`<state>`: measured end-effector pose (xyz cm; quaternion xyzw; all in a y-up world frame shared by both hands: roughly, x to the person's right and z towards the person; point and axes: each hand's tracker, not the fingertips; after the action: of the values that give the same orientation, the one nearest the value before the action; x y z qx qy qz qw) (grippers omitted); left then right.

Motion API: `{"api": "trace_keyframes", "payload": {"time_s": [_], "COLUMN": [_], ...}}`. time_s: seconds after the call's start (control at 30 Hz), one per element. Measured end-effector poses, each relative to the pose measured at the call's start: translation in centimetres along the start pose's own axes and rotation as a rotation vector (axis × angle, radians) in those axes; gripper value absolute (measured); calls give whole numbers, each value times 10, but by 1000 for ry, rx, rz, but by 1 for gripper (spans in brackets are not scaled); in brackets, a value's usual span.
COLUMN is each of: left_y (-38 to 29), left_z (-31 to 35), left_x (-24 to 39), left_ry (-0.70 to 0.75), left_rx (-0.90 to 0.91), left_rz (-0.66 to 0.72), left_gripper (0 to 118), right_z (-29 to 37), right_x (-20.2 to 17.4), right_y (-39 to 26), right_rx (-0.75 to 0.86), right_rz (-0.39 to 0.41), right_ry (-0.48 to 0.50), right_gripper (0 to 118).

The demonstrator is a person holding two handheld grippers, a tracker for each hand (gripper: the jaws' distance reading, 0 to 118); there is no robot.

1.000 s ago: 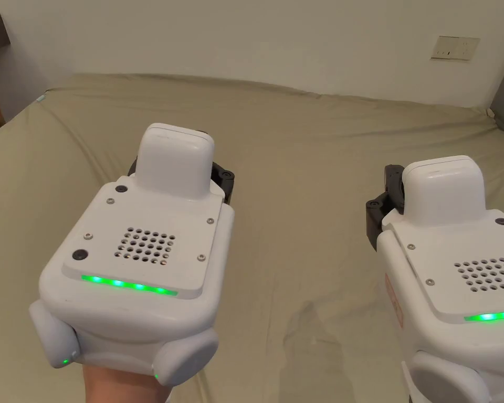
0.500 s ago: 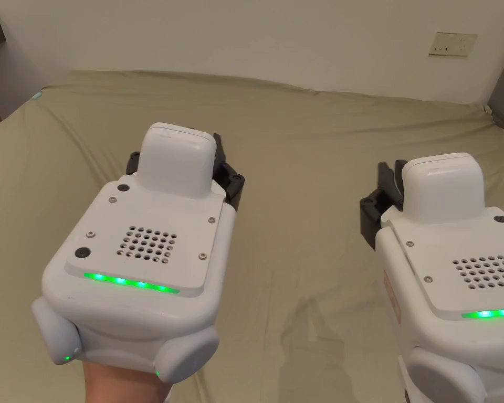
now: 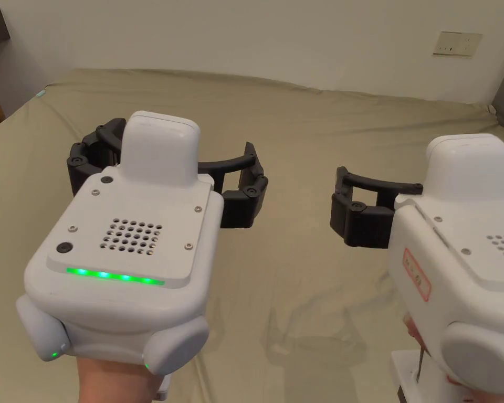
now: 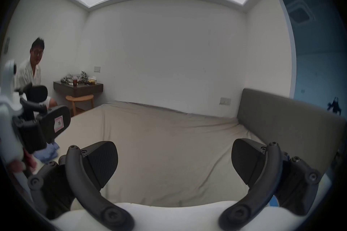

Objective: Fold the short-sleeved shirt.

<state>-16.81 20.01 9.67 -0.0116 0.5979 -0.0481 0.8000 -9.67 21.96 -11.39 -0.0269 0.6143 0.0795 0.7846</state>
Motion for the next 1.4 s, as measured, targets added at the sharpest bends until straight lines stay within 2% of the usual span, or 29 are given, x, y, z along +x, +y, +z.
{"api": "trace_keyframes", "payload": {"time_s": [0.1, 0.17, 0.27, 0.33, 0.5, 0.73, 0.93, 1.07, 1.13, 1.37, 1.4], "left_y": [3, 4, 4, 5, 6, 5, 5, 5, 5, 4, 3], "left_z": [1, 1, 2, 2, 2, 3, 3, 3, 3, 2, 2], "left_x": [-3, -3, -2, -1, 2, 2, 2, 3, 3, 2, 2], "left_ry": [-6, -9, -10, -12, -15, -13, -11, -13, -13, -3, -2], "left_rx": [1, -2, 3, 7, 9, 10, 7, 8, 7, -1, -2], "left_rz": [10, 19, 26, 20, 4, 3, 4, 3, 2, 2, 3], "left_gripper": [116, 116, 116, 116, 116, 116, 116, 116, 116, 116, 116], "right_z": [-2, -4, -6, -13, -12, -2, -7, -9, -9, -11, -12], "right_x": [-1, -8, -13, -5, -4, -11, -1, -9, -14, -2, 0], "right_y": [10, 18, 23, 15, 9, 16, 14, 11, 11, 12, 11], "right_rx": [-64, -132, -222, -237, -225, -188, -176, -185, -207, -214, -180], "right_rz": [-35, -6, 60, 74, 26, 17, 7, 27, 9, -9, -2], "right_ry": [-136, -209, -255, -228, -172, -157, -139, -136, -156, -99, -130], "right_gripper": [118, 118, 118, 118, 118, 118, 118, 118, 118, 118, 118]}}
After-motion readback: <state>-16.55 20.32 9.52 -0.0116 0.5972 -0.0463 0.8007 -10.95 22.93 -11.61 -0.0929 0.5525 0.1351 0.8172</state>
